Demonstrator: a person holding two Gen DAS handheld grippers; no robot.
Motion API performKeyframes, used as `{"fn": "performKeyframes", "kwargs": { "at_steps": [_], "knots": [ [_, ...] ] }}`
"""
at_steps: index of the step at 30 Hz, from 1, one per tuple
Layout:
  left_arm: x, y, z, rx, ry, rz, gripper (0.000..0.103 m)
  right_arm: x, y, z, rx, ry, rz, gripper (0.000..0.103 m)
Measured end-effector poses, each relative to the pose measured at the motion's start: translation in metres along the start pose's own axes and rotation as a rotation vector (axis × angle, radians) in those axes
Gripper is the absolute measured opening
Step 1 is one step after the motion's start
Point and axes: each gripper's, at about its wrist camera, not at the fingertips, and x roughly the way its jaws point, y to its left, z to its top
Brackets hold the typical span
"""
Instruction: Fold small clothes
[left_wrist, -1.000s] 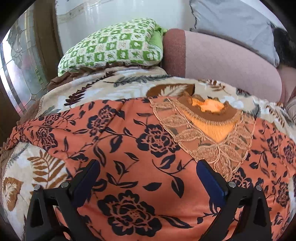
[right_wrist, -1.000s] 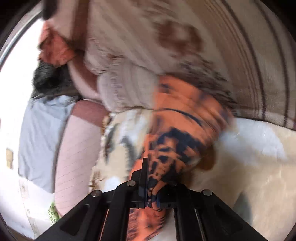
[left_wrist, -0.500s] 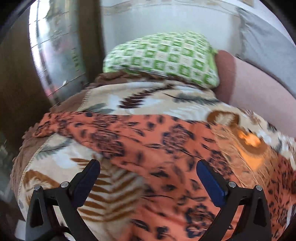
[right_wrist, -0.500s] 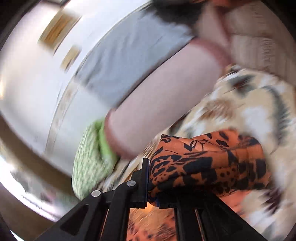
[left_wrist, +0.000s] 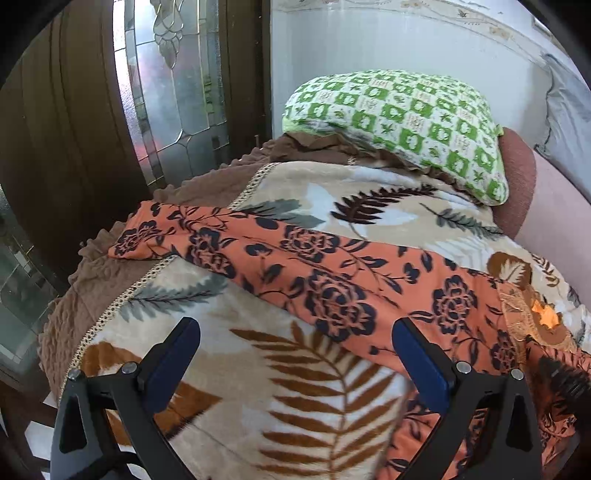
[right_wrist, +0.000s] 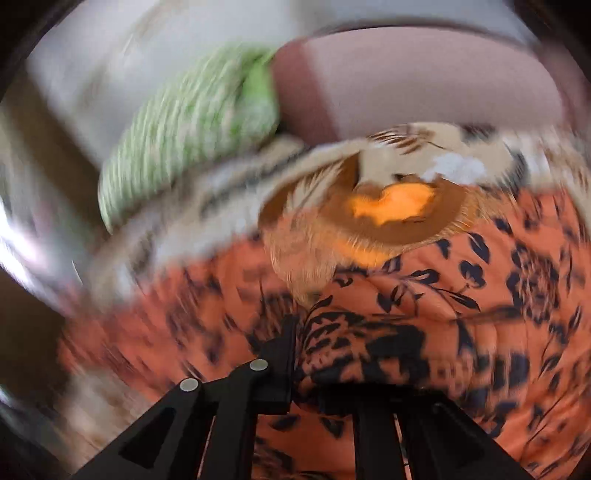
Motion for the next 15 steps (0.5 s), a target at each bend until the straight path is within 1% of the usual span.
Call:
{"fn": "performKeyframes", "kwargs": {
  "at_steps": [1, 2, 4, 7, 8, 9, 11, 12, 13, 14, 15],
  "knots": [
    [0.002, 0.003, 0.001, -0.013, 0.010, 0.000, 0.103, 0.008, 0.011, -0.004, -0.080, 0.029, -0.026, 0.012],
    [0.004, 0.006, 0.002, -0.027, 0.018, -0.003, 0.103, 0.011, 0.019, -0.009, -0.138, 0.036, -0.046, 0.012],
    [0.006, 0.010, 0.004, -0.054, 0.030, -0.009, 0.103, 0.010, 0.035, -0.025, -0.315, 0.032, -0.098, 0.012],
    [0.007, 0.012, 0.004, -0.073, 0.045, -0.017, 0.103, 0.009, 0.050, -0.044, -0.513, 0.038, -0.147, 0.012],
    [0.008, 0.012, 0.004, -0.074, 0.050, -0.017, 0.103, 0.010, 0.054, -0.049, -0.577, 0.037, -0.175, 0.012],
    [0.009, 0.012, 0.003, -0.074, 0.060, -0.017, 0.103, 0.013, 0.061, -0.058, -0.679, 0.037, -0.224, 0.012],
    [0.011, 0.012, 0.003, -0.076, 0.075, -0.018, 0.103, 0.017, 0.066, -0.067, -0.785, 0.044, -0.285, 0.015],
    [0.012, 0.014, 0.003, -0.081, 0.080, -0.021, 0.103, 0.020, 0.065, -0.069, -0.814, 0.061, -0.294, 0.015],
    [0.011, 0.015, 0.003, -0.085, 0.083, -0.023, 0.103, 0.022, 0.060, -0.067, -0.809, 0.089, -0.283, 0.015],
    [0.011, 0.017, 0.003, -0.092, 0.087, -0.028, 0.103, 0.022, 0.055, -0.065, -0.785, 0.105, -0.260, 0.015],
    [0.011, 0.020, 0.004, -0.102, 0.089, -0.032, 0.103, 0.019, 0.046, -0.056, -0.723, 0.112, -0.204, 0.015]
  ]
}}
